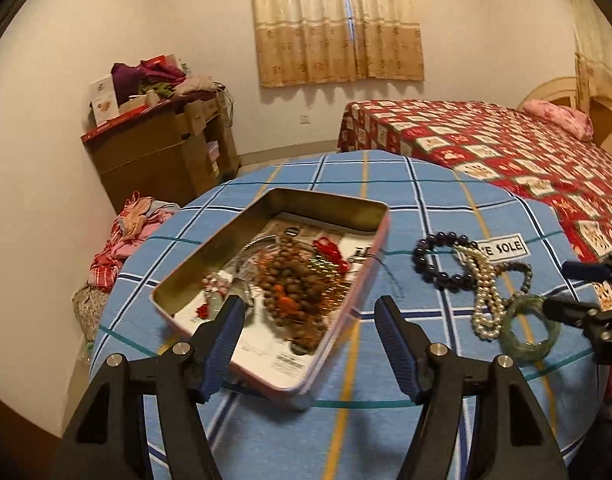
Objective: Organize jewelry
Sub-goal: 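Withdraw both grippers from the tin toward the remaining jewelry, then grasp the pearl necklace with the left gripper while the right gripper grasps the green jade bangle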
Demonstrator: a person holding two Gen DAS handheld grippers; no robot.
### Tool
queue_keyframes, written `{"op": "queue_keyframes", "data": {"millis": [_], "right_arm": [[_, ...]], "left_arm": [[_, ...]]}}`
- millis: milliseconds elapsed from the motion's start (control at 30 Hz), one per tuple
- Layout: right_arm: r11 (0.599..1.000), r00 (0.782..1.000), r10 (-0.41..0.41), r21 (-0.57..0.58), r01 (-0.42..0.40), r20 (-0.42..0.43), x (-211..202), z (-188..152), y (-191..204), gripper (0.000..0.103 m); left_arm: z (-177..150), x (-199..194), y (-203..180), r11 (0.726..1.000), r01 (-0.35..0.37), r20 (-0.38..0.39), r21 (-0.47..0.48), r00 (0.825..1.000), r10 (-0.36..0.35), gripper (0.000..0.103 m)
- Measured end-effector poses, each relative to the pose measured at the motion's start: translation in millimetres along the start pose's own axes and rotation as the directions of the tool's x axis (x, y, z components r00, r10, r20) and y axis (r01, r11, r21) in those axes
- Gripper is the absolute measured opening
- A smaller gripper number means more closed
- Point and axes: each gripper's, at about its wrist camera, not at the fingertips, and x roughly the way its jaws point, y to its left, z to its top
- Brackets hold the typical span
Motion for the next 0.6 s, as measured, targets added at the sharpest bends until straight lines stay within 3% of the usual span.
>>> {"op": "queue_keyframes", "data": {"millis": [167, 300, 333, 367, 600], "right_arm": [[1.000, 1.000, -0.003, -0.002, 0.003, -0.031, 13, -7, -1, 0.043], [1.000, 0.999, -0.012, -0.020, 0.011, -0.034, 17, -11, 0, 0.035], [1.000, 0.999, -0.004, -0.025, 0.003, -0.036, 17, -11, 1, 0.019], [1.000, 0.999, 0.004, -0.030, -0.006, -0.040, 17, -12, 2, 0.010], [1.000, 1.000, 0.023, 0.004, -0.023, 0.006, 4, -14, -5, 0.009]], "left_arm": [[-1, 2, -15, 0.999, 0.022, -0.009, 0.025, 1.000, -0.022, 0.067], [-1, 6, -31, 0.998, 0.043, -0.018, 0.054, 0.999, -0.042, 0.067], [-1, 6, -34, 0.997, 0.046, -0.019, 0.058, 0.999, -0.045, 0.068], [-1, 7, -37, 0.997, 0.050, -0.020, 0.063, 0.999, -0.049, 0.068], [3, 12, -50, 0.994, 0.073, -0.025, 0.078, 0.997, -0.072, 0.068]]}}
